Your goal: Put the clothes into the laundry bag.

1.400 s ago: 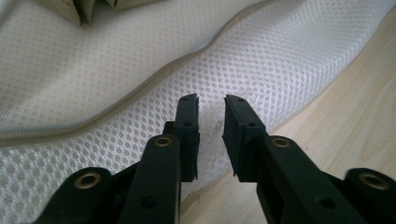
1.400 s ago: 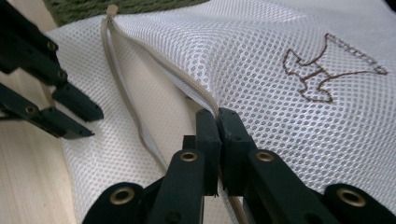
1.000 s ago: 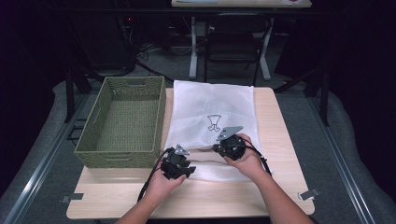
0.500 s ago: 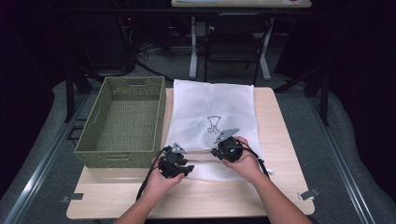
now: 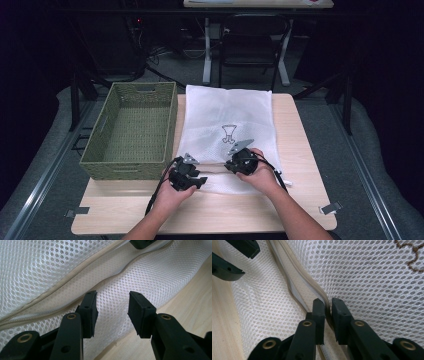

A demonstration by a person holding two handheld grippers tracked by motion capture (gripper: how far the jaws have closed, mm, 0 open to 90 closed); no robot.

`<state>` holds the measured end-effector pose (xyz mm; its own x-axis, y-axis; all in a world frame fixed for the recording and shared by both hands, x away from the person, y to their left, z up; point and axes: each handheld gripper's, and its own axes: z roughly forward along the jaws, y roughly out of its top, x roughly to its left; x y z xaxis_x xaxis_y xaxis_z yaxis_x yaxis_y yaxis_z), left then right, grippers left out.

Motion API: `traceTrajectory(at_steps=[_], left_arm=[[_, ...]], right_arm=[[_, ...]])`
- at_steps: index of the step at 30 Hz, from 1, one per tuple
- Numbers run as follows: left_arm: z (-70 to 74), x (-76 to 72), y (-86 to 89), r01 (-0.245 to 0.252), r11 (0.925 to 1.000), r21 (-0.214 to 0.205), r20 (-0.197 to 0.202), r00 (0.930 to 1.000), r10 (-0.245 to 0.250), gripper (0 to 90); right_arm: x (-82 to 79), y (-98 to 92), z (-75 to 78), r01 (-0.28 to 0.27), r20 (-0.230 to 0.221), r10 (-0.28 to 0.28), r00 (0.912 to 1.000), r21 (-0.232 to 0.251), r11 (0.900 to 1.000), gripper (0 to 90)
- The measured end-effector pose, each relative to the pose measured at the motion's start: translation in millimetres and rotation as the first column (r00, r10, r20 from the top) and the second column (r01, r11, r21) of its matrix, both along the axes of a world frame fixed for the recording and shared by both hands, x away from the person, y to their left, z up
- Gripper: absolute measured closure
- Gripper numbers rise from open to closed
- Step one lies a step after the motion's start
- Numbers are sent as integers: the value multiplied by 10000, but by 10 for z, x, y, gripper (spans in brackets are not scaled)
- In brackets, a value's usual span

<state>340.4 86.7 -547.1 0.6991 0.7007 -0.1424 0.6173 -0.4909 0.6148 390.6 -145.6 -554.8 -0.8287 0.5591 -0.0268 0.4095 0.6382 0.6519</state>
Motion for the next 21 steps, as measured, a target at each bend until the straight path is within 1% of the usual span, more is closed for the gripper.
traceTrajectory(at_steps=[4,5,7,9,12,15,17,18,21], left_arm=[[6,5,11,51,10000,31,49,10000,-51,578],[6,7,13,37,10000,17,56,10000,-37,575],[6,10,18,58,10000,-14,-17,10000,-58,566],[7,9,20,-1,10000,-4,28,10000,1,565],[11,15,29,2,10000,-35,8,10000,-2,560],[17,30,43,35,10000,-9,-138,9999,-35,549],[15,29,42,-126,9999,-34,-64,9999,126,530],[20,31,47,-100,9999,-38,-113,9999,100,530],[22,28,47,-152,9999,-63,-92,9998,152,520]], right_arm=[[-1,1,0,27,-155,-26,9999,93,10000,745],[5,0,-1,-48,-218,50,9997,68,10000,721],[8,-1,-3,-33,-392,39,9992,145,9999,666],[13,-3,-3,-34,-471,45,9989,234,9997,621],[17,-3,3,-119,-514,134,9986,291,9995,575],[10,10,14,-143,-515,163,9985,375,9992,535],[7,18,12,-153,-512,172,9985,364,9992,505],[6,22,12,-106,-561,126,9983,356,9993,494],[4,30,20,-100,-566,119,9983,335,9994,484]])
